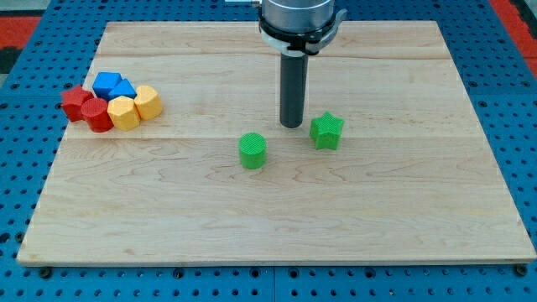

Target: Slide the green star parallel to the green circle

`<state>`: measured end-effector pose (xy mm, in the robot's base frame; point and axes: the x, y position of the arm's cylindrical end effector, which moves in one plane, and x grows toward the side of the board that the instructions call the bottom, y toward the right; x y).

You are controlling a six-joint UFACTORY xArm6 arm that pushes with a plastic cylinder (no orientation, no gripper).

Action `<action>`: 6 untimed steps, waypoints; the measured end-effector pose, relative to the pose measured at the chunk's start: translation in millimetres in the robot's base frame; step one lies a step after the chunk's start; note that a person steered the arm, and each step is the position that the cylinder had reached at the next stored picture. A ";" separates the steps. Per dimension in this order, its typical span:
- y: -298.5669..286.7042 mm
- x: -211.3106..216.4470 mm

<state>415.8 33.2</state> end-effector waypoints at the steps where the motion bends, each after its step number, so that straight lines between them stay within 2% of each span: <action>1: 2.8 0.0; 3: 24.3 -2.5; 4: 87.4 12.5; 5: 104.2 21.1; 6: 71.2 -2.4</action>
